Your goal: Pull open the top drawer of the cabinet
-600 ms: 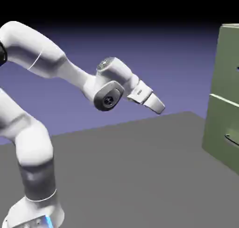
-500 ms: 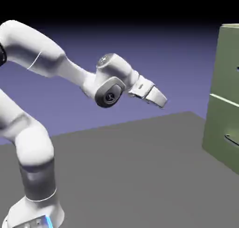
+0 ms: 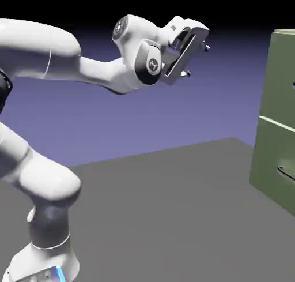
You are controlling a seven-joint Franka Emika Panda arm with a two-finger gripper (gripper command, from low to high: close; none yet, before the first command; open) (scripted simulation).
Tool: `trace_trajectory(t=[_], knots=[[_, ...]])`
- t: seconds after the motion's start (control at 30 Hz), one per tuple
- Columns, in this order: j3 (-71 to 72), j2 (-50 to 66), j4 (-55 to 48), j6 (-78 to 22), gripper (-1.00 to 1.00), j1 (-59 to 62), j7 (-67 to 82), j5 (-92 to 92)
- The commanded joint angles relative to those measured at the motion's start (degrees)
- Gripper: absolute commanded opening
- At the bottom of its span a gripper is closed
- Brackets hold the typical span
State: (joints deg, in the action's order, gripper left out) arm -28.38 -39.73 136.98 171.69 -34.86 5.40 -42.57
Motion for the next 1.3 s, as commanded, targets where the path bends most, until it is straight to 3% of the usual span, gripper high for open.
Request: trace_trajectory(t=[0.0,1.27], knots=[[-1.5,-0.4,-1.3,-0.1,0.00,-1.8,2.5,-2.2],[-57.6,-14.4,-48.8,-4.7,0.00,-69.4,97.2,-86.4]])
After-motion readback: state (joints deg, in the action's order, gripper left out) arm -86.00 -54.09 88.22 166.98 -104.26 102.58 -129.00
